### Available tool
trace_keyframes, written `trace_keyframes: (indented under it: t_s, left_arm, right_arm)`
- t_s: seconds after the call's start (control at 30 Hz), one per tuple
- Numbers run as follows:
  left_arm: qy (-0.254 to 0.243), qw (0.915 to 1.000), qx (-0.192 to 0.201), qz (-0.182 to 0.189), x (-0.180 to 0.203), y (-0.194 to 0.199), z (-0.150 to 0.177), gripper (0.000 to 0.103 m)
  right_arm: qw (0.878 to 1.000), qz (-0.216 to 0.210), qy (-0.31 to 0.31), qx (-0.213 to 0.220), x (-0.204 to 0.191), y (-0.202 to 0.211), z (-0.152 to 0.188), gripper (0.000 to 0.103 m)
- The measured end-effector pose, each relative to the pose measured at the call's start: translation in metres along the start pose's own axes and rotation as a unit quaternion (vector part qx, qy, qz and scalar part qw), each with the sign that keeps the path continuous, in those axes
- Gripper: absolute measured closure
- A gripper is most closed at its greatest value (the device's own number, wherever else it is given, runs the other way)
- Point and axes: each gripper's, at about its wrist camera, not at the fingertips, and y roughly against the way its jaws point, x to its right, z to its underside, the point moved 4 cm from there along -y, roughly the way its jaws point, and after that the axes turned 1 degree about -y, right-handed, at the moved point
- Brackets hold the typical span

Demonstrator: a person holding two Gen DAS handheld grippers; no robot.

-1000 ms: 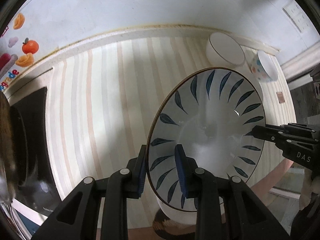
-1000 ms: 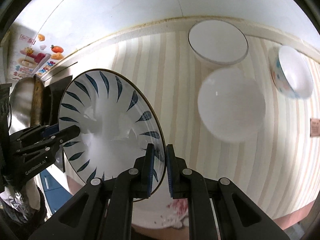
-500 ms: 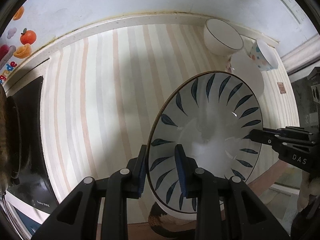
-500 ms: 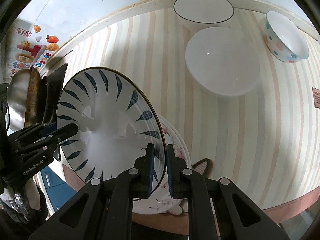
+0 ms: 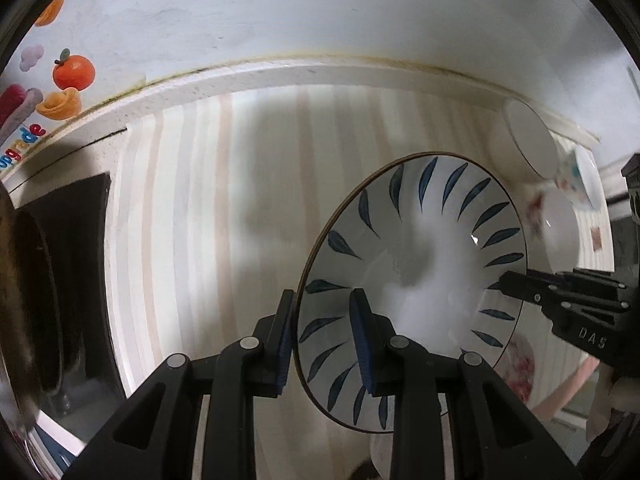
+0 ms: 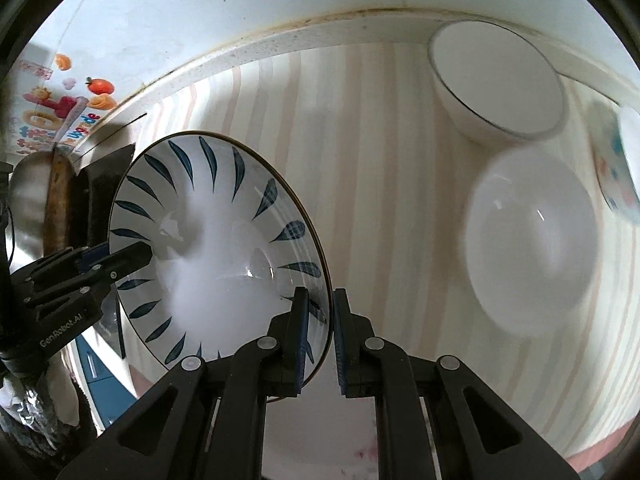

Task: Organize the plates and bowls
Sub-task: 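Lift the blue-striped plate with both grippers and carry it toward the plate stack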

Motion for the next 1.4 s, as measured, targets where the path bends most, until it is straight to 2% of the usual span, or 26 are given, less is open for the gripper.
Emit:
trace_keyframes:
  t_s: [0.17, 0.47, 0.57, 0.83, 0.97, 1.1, 1.17, 1.3, 1.4]
  left_arm:
    - [0.004, 1.0000, -0.002, -0.007, -0.017, -0.019, -0.024, 0.079]
    - [0.006, 0.9992, -0.024, -0.033, -0.028, -0.063, -0.045, 0.077]
    - [0.018, 0.9993, -0.030, -0.016, -0.030, -0.069, -0.048, 0.076]
    - [0.016, 0.9990, -0.034, -0.025, -0.025, -0.074, -0.046, 0.076]
    - [0.019, 0.9993, -0.024, -0.023, -0.025, -0.063, -0.038, 0.076]
    - [0.020, 0.9982, 0.019, -0.053, -0.025, -0.033, -0.022, 0.076]
    - [0.018, 0.9971, 0.044, -0.059, -0.019, -0.012, -0.013, 0.076]
    - [0.007, 0.9925, 0.097, -0.075, -0.006, 0.028, 0.008, 0.075]
    - [0.000, 0.9904, 0.118, -0.072, 0.004, 0.049, 0.017, 0.075]
  right_arm:
    - [1.000, 0.007, 0.001, -0.007, -0.005, -0.022, -0.036, 0.090]
    - [0.999, 0.013, -0.014, -0.029, 0.000, -0.064, -0.074, 0.089]
    - [1.000, 0.006, -0.022, -0.021, 0.004, -0.062, -0.083, 0.090]
    - [0.999, 0.014, -0.017, -0.025, 0.005, -0.057, -0.090, 0.090]
    - [0.999, 0.026, -0.018, -0.017, -0.002, -0.053, -0.083, 0.089]
    - [0.999, 0.040, -0.004, 0.007, -0.002, -0.032, -0.066, 0.086]
    - [0.999, 0.046, -0.001, 0.022, -0.005, -0.020, -0.054, 0.081]
    - [0.997, 0.053, 0.007, 0.063, -0.006, 0.010, -0.018, 0.060]
    - [0.995, 0.054, -0.001, 0.083, -0.006, 0.025, 0.008, 0.053]
